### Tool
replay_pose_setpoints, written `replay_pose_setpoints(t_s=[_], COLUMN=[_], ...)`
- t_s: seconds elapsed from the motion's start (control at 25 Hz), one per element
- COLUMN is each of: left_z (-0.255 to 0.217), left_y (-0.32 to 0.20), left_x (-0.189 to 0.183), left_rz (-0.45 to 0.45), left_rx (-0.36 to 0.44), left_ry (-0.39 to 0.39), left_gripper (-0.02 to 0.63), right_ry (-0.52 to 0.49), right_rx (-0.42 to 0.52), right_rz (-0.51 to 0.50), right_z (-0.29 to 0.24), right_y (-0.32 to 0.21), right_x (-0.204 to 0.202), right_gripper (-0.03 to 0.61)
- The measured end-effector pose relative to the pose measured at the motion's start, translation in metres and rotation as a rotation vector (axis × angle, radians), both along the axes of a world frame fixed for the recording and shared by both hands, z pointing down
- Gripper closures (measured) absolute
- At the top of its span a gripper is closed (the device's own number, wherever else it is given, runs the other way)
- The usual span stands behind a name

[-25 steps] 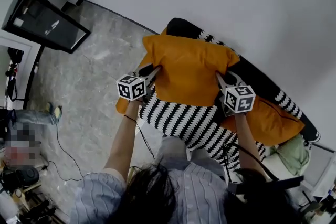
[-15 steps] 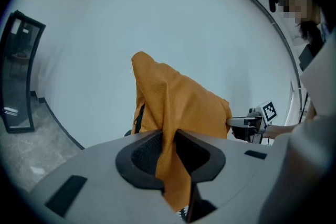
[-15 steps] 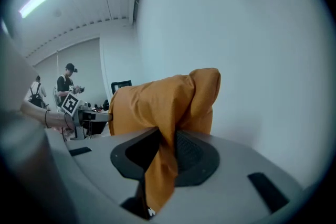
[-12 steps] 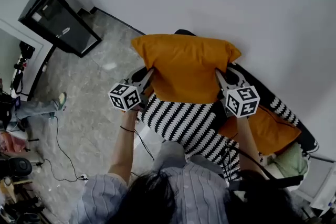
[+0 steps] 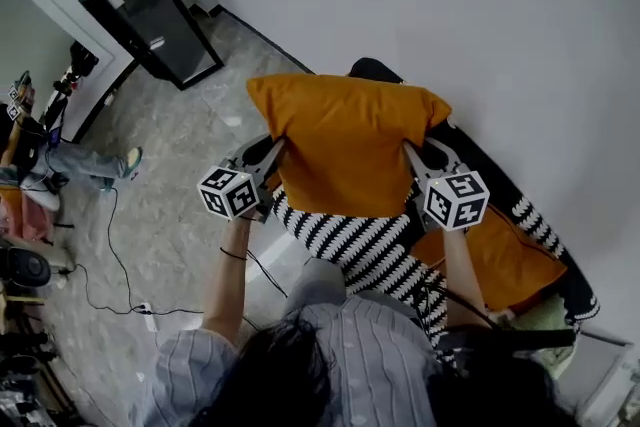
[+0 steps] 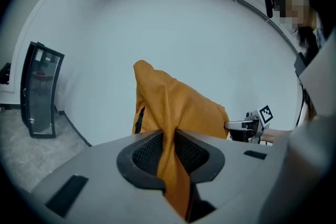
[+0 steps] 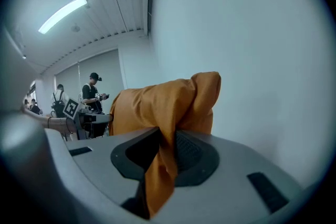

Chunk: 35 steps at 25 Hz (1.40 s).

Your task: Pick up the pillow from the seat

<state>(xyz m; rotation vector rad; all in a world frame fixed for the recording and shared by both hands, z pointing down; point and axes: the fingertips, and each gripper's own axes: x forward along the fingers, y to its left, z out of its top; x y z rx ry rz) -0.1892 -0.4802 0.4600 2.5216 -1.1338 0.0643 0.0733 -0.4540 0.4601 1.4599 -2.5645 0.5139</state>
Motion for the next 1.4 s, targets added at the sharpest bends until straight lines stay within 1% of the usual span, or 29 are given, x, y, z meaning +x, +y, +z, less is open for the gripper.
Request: replay_pose_setpoints(t_s=[0.28,0.4,0.56,0.8,1.04,1.2,1.4], left_z=[-0.016,-0.022,-0.019,-0.031,-0.030,-0.029,-0.026], left_y=[0.060,0.084,0.119,0.150,0.193,0.212,0.242], left_x=[-0.031,-0.039,-0.053,-0.069,-0.101,-0.122,-0.146], left_rz=[-0.129,-0.173,-0.240,-0.318,-0.395,-0.429,-0.434], left_rx=[-0.012,-0.015,-0.028,-0.044,-0.038,-0.027,-0.011], left_ry=[-0.003,0.003,-0.001,-0.013,0.002,0.009,0.015], left_gripper=[0.535,0.537,0.538,0.541,0.541,0.543,0.543], right_ry=[-0.002,0.015,0.033,0.027,0.021,0.019,0.014], right_rx=[-0.003,0.017,0.038,0.027,0.023,0.022,0.035], right_rz=[-0.117,-0.163,-0.222,-0.297,-0.362,-0.394,-0.398], right_z=[-0.015,-0.026,-0.027,-0.037,-0.034,-0.033,-0.033], right_y=[0.028,0.039,0.056,0.064,0.089,0.101,0.123], right_x=[-0.030,-0.039,-0.055,-0.074,-0.110,-0.133,-0.159], right_gripper=[0.494,0.494,0.494,0.494,0.494,0.494,0.494])
